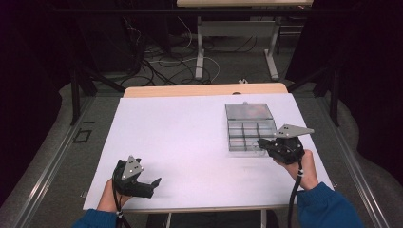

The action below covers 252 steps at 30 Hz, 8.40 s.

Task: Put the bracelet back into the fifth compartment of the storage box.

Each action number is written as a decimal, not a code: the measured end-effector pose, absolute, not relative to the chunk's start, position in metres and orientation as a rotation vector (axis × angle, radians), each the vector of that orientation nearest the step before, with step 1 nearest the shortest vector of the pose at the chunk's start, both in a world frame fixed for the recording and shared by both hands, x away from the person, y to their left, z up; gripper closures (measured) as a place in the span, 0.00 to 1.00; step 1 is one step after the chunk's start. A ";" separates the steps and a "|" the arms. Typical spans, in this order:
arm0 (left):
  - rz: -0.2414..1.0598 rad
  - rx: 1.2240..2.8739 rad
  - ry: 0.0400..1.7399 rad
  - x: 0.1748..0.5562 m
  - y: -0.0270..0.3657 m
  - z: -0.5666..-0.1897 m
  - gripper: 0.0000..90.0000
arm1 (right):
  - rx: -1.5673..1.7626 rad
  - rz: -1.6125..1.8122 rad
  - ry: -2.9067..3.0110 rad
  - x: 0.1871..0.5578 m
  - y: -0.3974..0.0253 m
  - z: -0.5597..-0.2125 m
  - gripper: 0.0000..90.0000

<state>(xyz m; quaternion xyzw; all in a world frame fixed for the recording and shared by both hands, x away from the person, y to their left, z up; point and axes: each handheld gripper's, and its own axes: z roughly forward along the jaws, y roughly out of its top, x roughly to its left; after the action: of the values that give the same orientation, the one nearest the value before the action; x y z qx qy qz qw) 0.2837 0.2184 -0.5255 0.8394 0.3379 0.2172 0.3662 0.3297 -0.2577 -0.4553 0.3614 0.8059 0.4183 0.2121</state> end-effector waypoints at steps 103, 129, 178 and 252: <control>0.547 2.178 0.869 0.287 0.217 -0.528 0.00 | 1.108 1.065 2.238 0.402 -0.249 -0.488 0.96; 0.536 2.173 0.868 0.288 0.217 -0.529 0.00 | 1.210 0.959 2.243 0.413 -0.251 -0.512 0.95; 0.533 2.174 0.857 0.285 0.218 -0.529 0.00 | 1.142 1.091 2.366 0.379 -0.270 -0.493 0.09; 0.514 2.190 0.854 0.285 0.216 -0.530 0.00 | 0.988 1.073 2.452 0.287 -0.288 -0.520 0.00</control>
<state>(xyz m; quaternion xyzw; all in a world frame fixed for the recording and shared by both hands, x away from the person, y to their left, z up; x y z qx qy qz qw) 0.2853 0.2164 -0.5304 0.8492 0.3313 0.1993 0.3597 0.2867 -0.2877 -0.5200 0.3428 0.8505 0.3722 0.1440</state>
